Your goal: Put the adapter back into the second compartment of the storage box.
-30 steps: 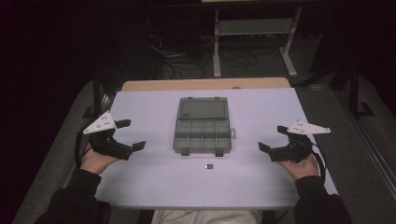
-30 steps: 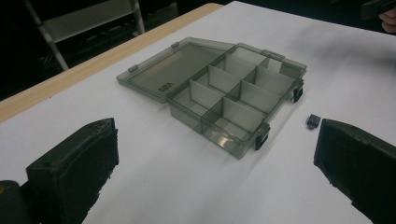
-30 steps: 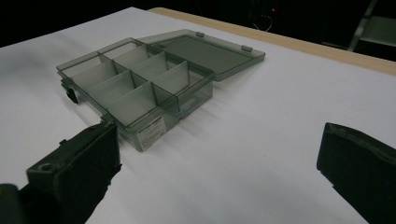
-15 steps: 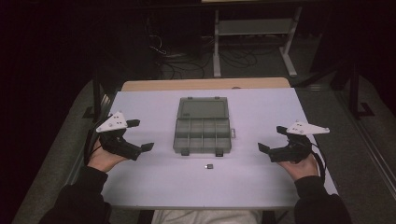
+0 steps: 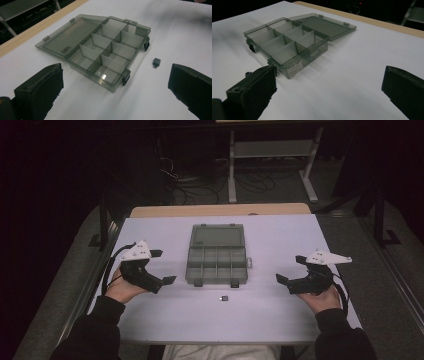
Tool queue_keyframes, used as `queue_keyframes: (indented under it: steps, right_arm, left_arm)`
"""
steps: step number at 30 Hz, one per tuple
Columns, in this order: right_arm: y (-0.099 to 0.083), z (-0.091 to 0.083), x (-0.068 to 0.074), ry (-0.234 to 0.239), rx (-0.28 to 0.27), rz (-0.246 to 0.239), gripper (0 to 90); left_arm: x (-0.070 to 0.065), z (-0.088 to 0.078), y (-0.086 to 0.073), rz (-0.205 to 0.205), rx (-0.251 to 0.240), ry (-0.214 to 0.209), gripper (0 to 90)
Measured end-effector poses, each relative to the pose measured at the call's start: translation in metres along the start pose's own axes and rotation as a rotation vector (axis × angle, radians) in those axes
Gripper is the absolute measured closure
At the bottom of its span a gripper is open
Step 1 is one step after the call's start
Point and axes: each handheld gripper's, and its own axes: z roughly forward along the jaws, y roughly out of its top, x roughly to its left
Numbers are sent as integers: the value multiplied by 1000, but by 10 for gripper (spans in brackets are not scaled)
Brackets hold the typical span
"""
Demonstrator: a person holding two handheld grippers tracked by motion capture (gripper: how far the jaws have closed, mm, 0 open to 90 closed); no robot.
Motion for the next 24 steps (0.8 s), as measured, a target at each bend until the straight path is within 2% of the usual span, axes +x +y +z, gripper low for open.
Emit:
queue_keyframes:
  steps: [24]
  right_arm:
    - [0, 2, 1, 6, 11, -4, 0]
  left_arm:
    - [-18, 31, 13, 60, 56, -68, 0]
